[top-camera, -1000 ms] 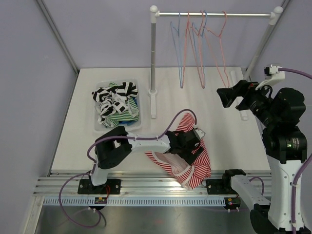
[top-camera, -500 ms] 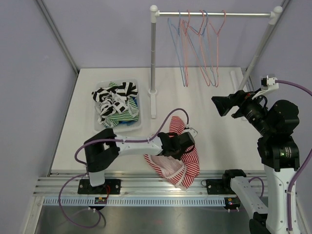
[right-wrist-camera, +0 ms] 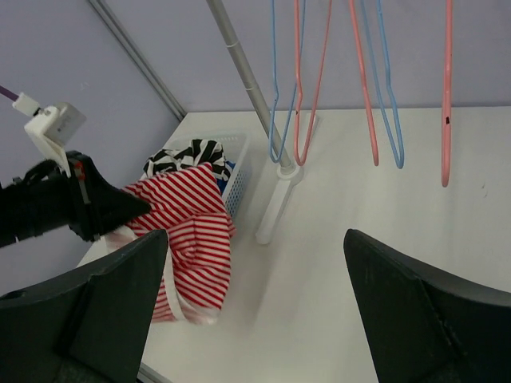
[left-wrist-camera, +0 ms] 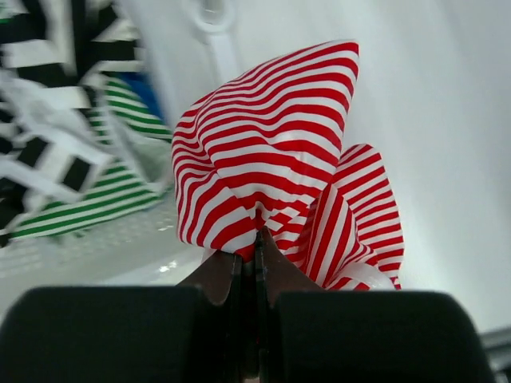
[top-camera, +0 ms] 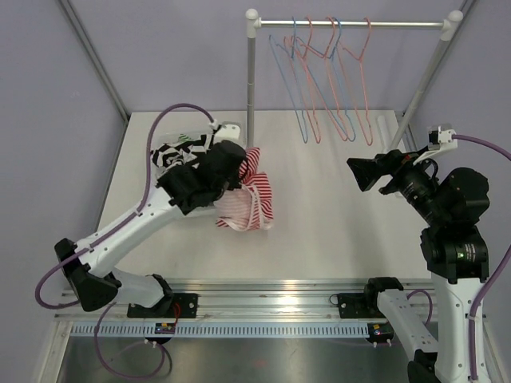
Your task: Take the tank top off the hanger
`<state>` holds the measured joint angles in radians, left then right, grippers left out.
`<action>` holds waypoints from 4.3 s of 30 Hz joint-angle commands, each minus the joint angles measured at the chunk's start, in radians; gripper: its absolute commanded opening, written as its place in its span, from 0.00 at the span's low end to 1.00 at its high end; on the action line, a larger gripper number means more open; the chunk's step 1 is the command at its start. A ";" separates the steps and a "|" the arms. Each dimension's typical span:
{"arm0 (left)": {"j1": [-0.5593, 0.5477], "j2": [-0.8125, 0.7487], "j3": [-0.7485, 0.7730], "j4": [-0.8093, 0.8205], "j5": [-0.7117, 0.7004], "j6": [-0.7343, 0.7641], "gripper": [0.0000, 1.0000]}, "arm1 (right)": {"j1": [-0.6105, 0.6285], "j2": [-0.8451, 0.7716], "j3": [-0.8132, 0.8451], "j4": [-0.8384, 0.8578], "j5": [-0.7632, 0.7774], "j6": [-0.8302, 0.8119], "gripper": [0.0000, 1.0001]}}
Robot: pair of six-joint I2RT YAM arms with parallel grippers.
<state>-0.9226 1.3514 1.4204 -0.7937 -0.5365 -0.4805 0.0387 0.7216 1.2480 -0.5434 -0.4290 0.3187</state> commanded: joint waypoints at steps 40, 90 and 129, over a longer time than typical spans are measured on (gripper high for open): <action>0.726 0.954 0.459 -0.285 0.222 0.163 0.00 | 0.024 -0.014 -0.024 0.092 -0.060 -0.018 0.99; 0.671 0.414 0.563 -0.234 0.171 0.310 0.87 | 0.085 0.001 0.033 0.033 -0.036 -0.049 0.99; 0.616 -0.893 -0.317 -0.064 0.136 0.230 0.99 | 0.316 -0.025 0.004 -0.274 0.682 -0.162 0.99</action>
<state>-0.3012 0.4450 1.1038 -0.9257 -0.4263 -0.2592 0.3470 0.6987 1.2556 -0.8371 0.2207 0.1711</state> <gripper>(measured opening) 0.988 0.993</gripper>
